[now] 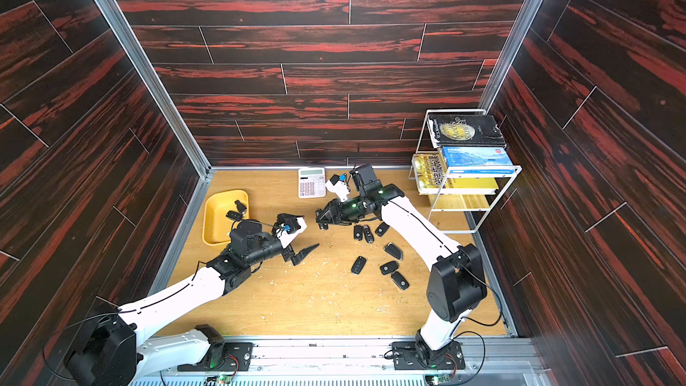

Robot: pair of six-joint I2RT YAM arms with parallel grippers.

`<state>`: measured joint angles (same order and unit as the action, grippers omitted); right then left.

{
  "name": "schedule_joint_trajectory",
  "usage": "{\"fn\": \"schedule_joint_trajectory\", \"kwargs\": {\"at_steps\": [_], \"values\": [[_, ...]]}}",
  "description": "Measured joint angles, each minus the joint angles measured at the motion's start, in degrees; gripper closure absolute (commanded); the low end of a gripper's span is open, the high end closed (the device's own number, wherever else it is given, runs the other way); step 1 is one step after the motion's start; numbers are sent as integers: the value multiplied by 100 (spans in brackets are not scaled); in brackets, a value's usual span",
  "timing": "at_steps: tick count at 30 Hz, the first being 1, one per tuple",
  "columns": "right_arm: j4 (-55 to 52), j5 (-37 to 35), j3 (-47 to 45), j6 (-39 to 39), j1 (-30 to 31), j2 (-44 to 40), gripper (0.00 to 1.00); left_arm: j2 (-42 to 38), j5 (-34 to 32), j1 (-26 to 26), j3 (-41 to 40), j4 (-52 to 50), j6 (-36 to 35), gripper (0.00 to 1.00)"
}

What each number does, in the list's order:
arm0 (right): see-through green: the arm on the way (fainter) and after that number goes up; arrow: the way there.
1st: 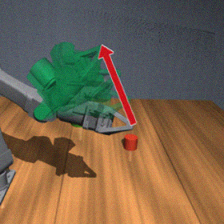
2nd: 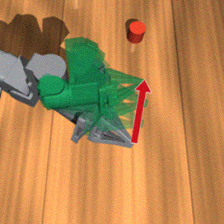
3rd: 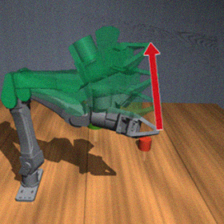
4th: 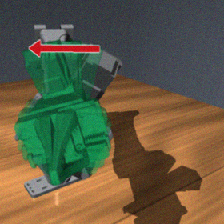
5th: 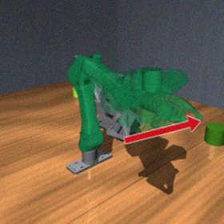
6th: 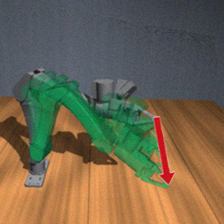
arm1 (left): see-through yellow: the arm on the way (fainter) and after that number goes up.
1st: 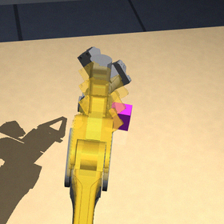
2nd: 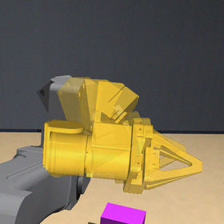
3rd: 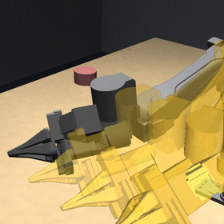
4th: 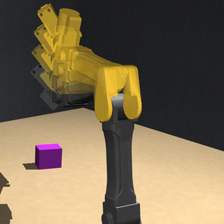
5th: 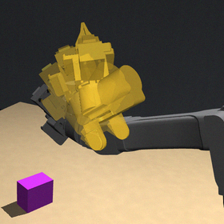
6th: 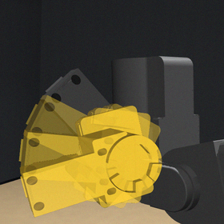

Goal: Place the car key into the storage box
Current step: Pick up the car key from the center of the board.

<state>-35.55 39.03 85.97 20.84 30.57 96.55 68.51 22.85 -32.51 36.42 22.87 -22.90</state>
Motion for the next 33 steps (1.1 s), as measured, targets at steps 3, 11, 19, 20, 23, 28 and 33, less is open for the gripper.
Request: {"fn": "schedule_joint_trajectory", "kwargs": {"at_steps": [3, 11, 19, 20, 23, 28, 33], "values": [[162, 223, -114, 61, 0, -70, 67, 68, 37, 0, 0, 125, -7, 0], [319, 437, -431, 109, 4, -151, 67, 291, 109, 0, 2, 280, -2, 0], [400, 479, -525, 120, 7, -157, 67, 501, 164, 0, 52, 614, 197, 0], [404, 483, -525, 122, 9, -157, 68, 525, 173, 0, 61, 649, 227, 0], [439, 492, -525, 122, 26, -157, 67, 588, 234, 0, 103, 752, 341, 0], [481, 494, -525, 138, 52, -157, 67, 610, 304, 0, 164, 892, 455, 0], [494, 494, -525, 146, 68, -157, 67, 608, 385, 0, 168, 890, 468, 0]]}}
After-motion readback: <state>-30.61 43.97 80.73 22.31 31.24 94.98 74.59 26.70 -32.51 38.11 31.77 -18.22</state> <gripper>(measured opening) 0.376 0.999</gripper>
